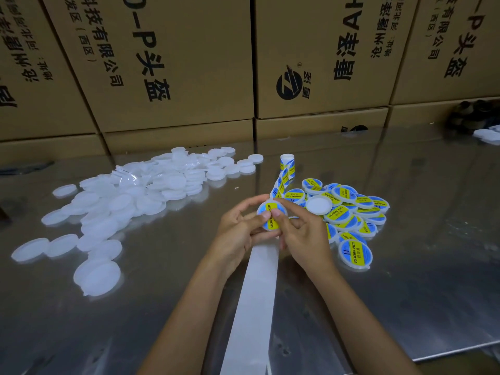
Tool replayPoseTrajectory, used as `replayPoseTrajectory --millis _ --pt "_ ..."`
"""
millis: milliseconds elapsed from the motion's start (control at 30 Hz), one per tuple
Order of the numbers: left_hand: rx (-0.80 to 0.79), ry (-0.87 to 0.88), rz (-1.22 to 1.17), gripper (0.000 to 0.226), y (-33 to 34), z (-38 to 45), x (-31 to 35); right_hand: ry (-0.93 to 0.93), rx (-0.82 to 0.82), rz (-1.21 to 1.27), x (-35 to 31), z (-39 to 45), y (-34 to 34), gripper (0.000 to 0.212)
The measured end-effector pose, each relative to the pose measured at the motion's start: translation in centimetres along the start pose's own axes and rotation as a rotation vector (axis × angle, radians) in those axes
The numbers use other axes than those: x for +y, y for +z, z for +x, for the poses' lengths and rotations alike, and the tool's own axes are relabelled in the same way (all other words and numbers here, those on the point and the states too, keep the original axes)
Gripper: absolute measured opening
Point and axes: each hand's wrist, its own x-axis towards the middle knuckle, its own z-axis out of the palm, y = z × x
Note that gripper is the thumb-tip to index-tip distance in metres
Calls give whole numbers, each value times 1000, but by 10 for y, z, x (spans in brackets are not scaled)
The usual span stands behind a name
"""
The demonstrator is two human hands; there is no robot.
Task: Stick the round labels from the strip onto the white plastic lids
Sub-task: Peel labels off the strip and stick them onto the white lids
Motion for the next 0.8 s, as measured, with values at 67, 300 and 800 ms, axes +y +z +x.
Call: replayPoseTrajectory --millis 67,300,800 --pt "-69 -21 -7 39 -1 -1 1 14 20 17 0 1 -1 17" --pt "202 43 116 24 -3 0 2 41 -125 -37 -1 -4 5 30" --pt "52 18 73 25 -2 0 1 97 -60 76 0 2 -2 36"
